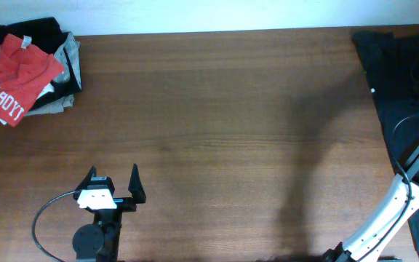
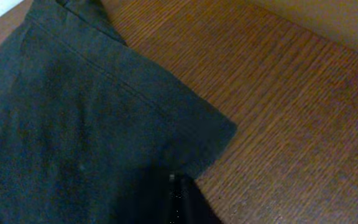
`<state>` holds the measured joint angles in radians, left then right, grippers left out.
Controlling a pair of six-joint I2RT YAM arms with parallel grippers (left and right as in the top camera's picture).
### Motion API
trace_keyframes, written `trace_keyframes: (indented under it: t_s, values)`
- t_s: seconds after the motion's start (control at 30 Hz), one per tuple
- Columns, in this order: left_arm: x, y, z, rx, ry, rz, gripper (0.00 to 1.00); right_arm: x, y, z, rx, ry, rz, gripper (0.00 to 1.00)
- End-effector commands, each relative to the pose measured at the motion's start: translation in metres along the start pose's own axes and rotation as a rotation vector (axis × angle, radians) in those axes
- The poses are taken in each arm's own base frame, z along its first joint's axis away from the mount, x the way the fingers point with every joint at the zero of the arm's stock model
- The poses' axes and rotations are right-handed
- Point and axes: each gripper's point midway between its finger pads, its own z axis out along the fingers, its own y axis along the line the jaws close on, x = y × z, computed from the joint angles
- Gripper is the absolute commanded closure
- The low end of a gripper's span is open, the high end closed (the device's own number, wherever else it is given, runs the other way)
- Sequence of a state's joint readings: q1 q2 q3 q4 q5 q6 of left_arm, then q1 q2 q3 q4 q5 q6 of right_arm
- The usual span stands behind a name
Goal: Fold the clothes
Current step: 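Reach the right gripper to the dark green t-shirt and grasp it, then drag the dark green t-shirt leftward onto the table center with right gripper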
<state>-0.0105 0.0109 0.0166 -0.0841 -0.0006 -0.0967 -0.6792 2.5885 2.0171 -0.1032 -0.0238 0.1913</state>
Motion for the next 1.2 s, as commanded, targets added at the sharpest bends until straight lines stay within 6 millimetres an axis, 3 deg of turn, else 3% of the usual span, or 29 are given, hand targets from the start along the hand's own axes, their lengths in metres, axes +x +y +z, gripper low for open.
trace_keyframes:
  t_s: [0.0, 0.1, 0.2, 0.3, 0.47, 0.57, 0.67, 0.73, 0.77, 0.8, 0.87, 0.93, 0.97, 1.03, 1.1, 1.13, 1.17]
  values:
    - [0.002, 0.001, 0.0, -0.001, 0.002, 0.012, 0.01, -0.054, 0.01, -0.035, -0.009, -0.092, 0.003, 0.96]
    - [0.002, 0.001, 0.0, -0.001, 0.002, 0.012, 0.01, -0.071, 0.034, -0.059, -0.037, -0.102, -0.015, 0.96]
    - [0.002, 0.001, 0.0, -0.001, 0.002, 0.012, 0.01, -0.081, 0.079, -0.086, -0.089, -0.103, -0.052, 0.96]
    - [0.002, 0.001, 0.0, -0.001, 0.002, 0.012, 0.0, -0.077, 0.117, -0.101, -0.134, -0.091, -0.089, 0.95]
    - [0.002, 0.001, 0.0, -0.001, 0.002, 0.012, 0.01, -0.035, 0.176, -0.11, -0.197, 0.013, -0.167, 0.96]
    - [0.002, 0.001, 0.0, -0.001, 0.002, 0.012, 0.01, 0.02, 0.256, -0.133, -0.35, 0.125, -0.284, 0.96]
    - [0.002, 0.001, 0.0, -0.001, 0.002, 0.012, 0.01, 0.114, 0.376, -0.201, -0.65, 0.303, -0.422, 0.96]
    - [0.002, 0.001, 0.0, -0.001, 0.002, 0.012, 0.01, 0.207, 0.454, -0.284, -0.86, 0.455, -0.563, 0.96]
    - [0.002, 0.001, 0.0, -0.001, 0.002, 0.012, 0.01, 0.251, 0.48, -0.331, -0.969, 0.541, -0.626, 0.96]
    - [0.002, 0.001, 0.0, -0.001, 0.002, 0.012, 0.01, 0.287, 0.497, -0.38, -1.097, 0.634, -0.669, 0.96]
    - [0.002, 0.001, 0.0, -0.001, 0.002, 0.012, 0.01, 0.332, 0.513, -0.473, -1.32, 0.783, -0.73, 0.96]
    - [0.002, 0.001, 0.0, -0.001, 0.002, 0.012, 0.01, 0.339, 0.517, -0.542, -1.415, 0.785, -0.795, 0.96]
    - [0.002, 0.001, 0.0, -0.001, 0.002, 0.012, 0.01, 0.328, 0.52, -0.553, -1.408, 0.723, -0.811, 0.96]
    - [0.002, 0.001, 0.0, -0.001, 0.002, 0.012, 0.01, 0.288, 0.524, -0.512, -1.149, 0.494, -0.797, 0.84]
    - [0.002, 0.001, 0.0, -0.001, 0.002, 0.012, 0.01, 0.258, 0.523, -0.475, -1.048, 0.405, -0.747, 0.79]
    - [0.002, 0.001, 0.0, -0.001, 0.002, 0.012, 0.01, 0.236, 0.52, -0.45, -0.989, 0.347, -0.714, 0.51]
    - [0.002, 0.001, 0.0, -0.001, 0.002, 0.012, 0.01, 0.21, 0.509, -0.417, -0.864, 0.273, -0.686, 0.38]
